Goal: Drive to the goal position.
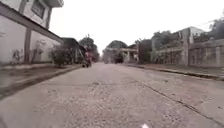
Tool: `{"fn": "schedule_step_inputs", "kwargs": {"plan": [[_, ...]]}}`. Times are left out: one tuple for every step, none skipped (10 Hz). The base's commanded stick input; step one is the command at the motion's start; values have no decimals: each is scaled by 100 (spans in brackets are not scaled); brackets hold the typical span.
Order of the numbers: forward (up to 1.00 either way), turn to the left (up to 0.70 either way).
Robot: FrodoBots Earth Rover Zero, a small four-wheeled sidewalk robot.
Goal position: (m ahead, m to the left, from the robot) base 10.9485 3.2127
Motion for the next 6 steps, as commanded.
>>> {"fn": "schedule_step_inputs", "kwargs": {"plan": [[100, 0], [100, 0], [100, 0], [100, 0], [100, 0], [100, 0]]}}
